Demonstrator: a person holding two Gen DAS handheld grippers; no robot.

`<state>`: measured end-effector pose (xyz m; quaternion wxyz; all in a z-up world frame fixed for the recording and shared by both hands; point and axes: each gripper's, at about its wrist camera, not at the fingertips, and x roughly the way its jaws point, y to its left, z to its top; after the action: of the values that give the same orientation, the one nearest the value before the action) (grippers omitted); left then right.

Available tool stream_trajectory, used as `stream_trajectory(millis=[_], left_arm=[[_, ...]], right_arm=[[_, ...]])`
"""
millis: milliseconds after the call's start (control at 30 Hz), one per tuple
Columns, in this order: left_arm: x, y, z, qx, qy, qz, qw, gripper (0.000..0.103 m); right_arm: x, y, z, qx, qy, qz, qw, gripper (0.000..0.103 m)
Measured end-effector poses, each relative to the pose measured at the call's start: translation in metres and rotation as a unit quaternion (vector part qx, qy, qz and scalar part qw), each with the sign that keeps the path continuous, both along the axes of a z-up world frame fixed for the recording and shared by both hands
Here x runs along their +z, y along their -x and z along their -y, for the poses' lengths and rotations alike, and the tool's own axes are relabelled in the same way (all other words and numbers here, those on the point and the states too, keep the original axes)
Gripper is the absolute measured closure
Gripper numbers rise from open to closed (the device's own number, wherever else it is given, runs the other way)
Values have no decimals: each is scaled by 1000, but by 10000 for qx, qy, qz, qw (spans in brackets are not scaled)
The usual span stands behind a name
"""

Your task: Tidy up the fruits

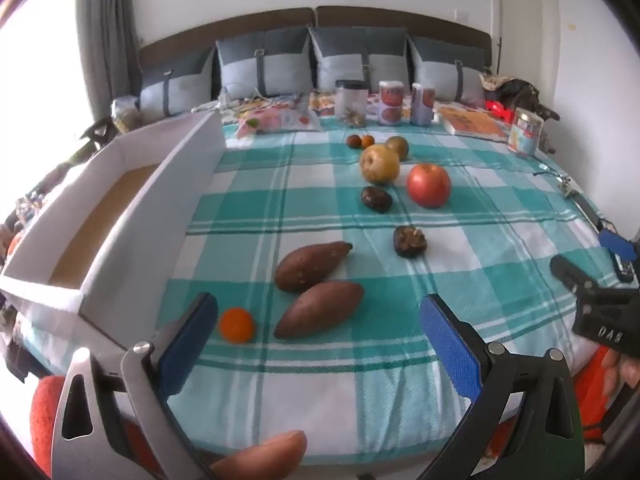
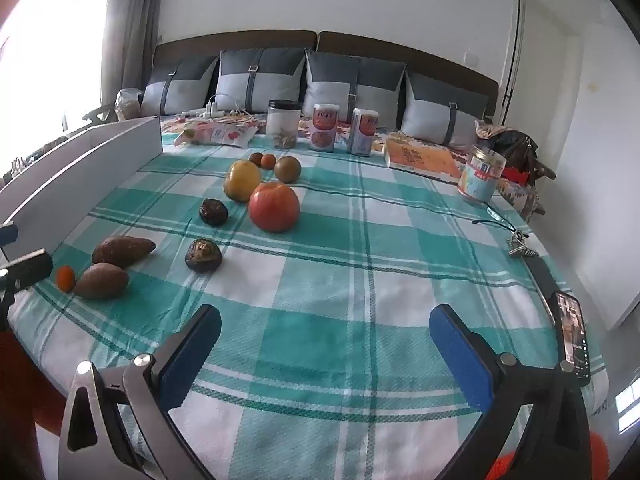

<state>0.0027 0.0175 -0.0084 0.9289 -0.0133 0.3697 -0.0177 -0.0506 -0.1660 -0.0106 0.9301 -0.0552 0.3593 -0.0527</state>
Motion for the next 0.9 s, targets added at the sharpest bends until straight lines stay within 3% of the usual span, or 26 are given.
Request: stream_trajectory(millis=[100,200,900], left_arm=[[-2,10,1,59,-261,161,9995,1],[-4,8,5,179,-355,116,9991,1],[-8,7,2,260,-389,99,9989,1]], right_arm=[[3,-6,2,-53,-44,-44,10000,0],[2,-2,5,-85,132,264,9995,0],[-4,1,2,55,175,271,9995,0]])
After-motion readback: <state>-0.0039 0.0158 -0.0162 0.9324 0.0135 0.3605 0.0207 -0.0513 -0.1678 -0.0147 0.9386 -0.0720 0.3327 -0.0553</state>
